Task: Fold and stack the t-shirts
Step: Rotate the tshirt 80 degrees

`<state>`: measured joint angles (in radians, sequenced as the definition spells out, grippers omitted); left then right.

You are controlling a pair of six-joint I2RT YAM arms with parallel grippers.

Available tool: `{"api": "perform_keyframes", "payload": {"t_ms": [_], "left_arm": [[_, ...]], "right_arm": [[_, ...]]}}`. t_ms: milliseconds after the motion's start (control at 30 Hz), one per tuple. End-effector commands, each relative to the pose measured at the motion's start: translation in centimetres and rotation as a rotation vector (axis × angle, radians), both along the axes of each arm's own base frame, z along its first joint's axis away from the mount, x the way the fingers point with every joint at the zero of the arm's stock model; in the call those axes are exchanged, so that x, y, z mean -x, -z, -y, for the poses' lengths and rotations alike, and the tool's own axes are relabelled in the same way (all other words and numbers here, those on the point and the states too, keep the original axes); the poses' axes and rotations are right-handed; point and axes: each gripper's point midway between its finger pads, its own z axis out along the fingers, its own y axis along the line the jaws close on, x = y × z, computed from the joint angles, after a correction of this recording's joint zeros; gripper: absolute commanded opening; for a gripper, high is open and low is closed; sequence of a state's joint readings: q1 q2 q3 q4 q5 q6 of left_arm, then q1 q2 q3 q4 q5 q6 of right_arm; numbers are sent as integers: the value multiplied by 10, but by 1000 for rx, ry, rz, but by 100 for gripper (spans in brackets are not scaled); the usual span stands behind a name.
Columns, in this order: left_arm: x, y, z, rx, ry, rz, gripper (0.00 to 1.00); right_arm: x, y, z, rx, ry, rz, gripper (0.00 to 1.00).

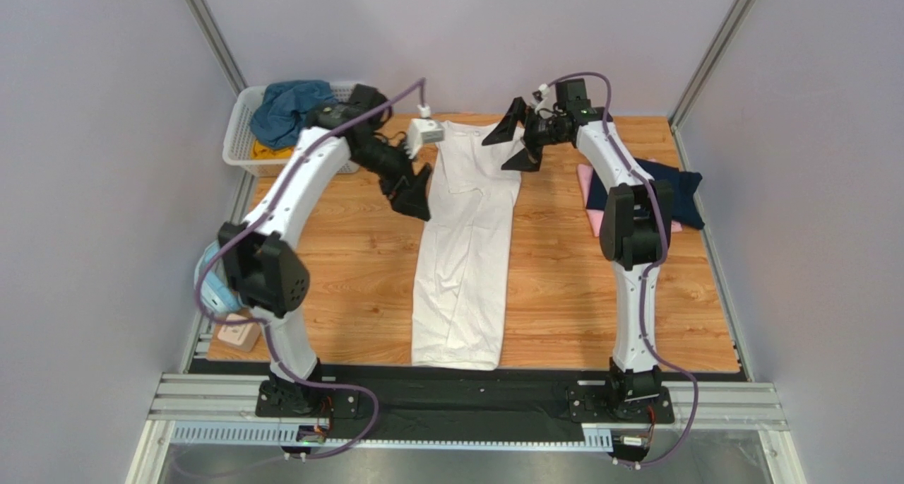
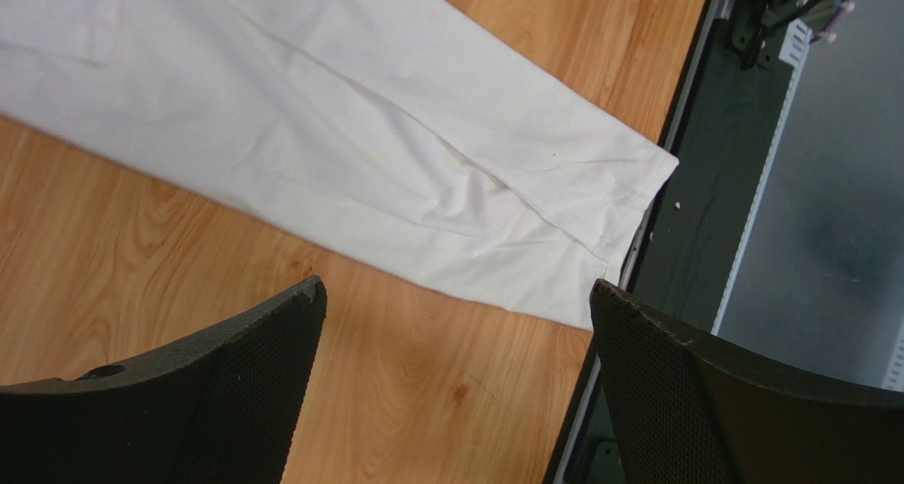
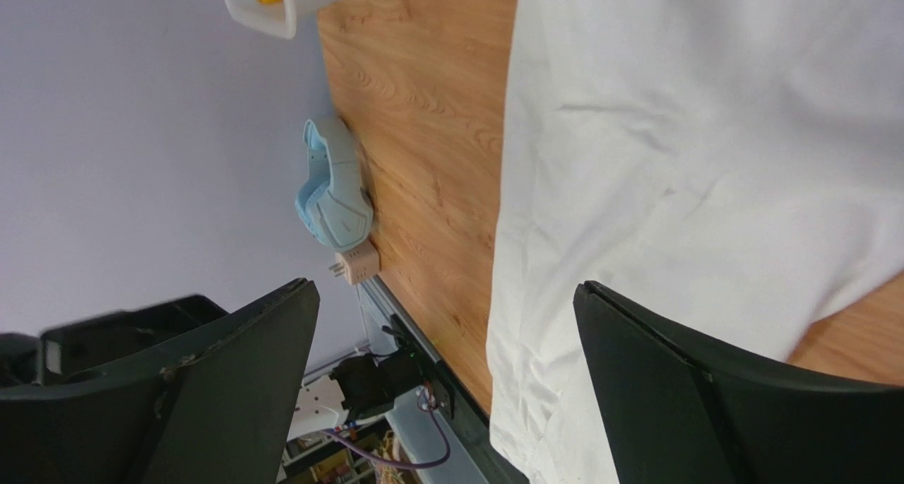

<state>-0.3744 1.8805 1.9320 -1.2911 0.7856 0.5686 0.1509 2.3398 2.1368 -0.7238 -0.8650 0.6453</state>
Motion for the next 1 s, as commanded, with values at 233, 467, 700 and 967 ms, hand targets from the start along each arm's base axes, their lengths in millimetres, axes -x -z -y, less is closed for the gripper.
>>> {"api": "perform_keyframes", "payload": {"t_ms": [233, 467, 700, 967], "left_arm": [[27, 7, -39, 83, -134, -78, 100], [20, 26, -42, 40, -144, -103, 100], [-1, 43, -39, 18, -162, -117, 100], [-34, 30, -21, 30, -156, -68, 100]], "right_arm": [[189, 30, -72, 42, -230, -86, 100], [279, 54, -75, 5, -316, -192, 100], [348, 97, -60, 112, -398, -320, 100], [411, 156, -15, 241, -441, -496, 100]]}}
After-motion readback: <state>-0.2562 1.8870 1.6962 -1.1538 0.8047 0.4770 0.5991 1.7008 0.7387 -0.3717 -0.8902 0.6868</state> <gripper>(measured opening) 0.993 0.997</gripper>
